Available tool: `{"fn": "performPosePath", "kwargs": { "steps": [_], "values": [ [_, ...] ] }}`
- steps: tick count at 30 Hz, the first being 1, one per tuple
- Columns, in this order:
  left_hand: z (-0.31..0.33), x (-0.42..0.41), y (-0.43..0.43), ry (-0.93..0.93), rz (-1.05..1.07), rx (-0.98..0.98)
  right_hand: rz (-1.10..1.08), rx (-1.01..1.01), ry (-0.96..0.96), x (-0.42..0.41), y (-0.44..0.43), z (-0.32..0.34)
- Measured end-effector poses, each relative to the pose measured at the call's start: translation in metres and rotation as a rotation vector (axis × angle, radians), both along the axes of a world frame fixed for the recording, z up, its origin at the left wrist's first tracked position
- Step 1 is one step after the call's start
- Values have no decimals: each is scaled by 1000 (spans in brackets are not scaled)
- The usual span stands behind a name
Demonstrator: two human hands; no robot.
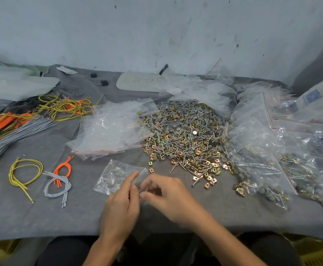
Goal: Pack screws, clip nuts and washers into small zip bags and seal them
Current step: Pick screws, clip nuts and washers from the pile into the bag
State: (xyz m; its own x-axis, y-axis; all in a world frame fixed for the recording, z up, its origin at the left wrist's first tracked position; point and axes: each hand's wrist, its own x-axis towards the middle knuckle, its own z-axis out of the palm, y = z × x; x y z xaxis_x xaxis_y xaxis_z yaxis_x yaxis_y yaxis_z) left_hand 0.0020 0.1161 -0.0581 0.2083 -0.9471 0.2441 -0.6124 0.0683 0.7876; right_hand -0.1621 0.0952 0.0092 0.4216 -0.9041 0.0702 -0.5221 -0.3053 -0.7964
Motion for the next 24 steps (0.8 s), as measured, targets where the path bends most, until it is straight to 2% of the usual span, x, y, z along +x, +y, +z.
{"fn": "performPosePath", "kwargs": {
  "steps": [5, 7, 11, 15, 18, 21, 24],
  "values": [
    [-1, -1, -1, -9, 10, 0, -143, -243, 178, 11, -1, -11],
    [-2, -2, 0, -16, 7, 2, -142, -331, 261, 12, -2, -16],
    [-2, -2, 0, 2, 18, 2, -100, -423, 307, 12, -2, -22],
    [0, -3, 2, 32, 33, -8, -9, -336, 224, 5, -12, -10],
    [0, -4, 1, 32, 35, -4, -177, -311, 125, -14, -47, 4],
    [-2, -4, 1, 30, 26, 5, -320, -282, 291, -37, -97, 16],
    [-3, -3, 0, 44, 30, -5, -361, -233, 399, -53, -135, 18]
  ]
}}
